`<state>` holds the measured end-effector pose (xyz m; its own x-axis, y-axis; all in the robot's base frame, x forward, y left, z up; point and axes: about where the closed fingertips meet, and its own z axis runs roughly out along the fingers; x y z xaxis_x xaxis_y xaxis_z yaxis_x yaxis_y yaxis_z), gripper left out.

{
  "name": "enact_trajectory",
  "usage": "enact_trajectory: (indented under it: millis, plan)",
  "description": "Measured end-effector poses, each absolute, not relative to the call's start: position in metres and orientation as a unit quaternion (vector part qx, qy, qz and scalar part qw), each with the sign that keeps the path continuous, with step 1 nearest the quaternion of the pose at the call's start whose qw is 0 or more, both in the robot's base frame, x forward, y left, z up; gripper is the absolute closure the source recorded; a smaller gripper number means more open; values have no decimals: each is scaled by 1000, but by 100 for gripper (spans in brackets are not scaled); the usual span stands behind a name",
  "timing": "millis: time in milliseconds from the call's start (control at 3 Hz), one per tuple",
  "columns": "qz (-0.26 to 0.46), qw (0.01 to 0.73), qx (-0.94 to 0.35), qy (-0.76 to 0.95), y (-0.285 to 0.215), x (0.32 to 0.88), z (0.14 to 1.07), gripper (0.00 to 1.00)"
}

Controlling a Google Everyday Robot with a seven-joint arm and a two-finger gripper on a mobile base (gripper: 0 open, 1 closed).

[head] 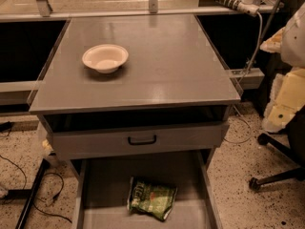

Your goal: Pick green jalapeno chip bag from middle drawer and place on counter

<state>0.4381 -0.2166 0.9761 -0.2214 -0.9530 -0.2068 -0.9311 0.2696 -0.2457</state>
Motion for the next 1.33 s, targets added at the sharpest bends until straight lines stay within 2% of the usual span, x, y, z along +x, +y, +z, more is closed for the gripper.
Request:
enact_trajectory:
  millis: [667, 1333]
  plan:
    - [-15, 181, -615, 767, -206, 422, 948, 0]
    - [63, 254, -637, 725, -190, 397, 854, 0]
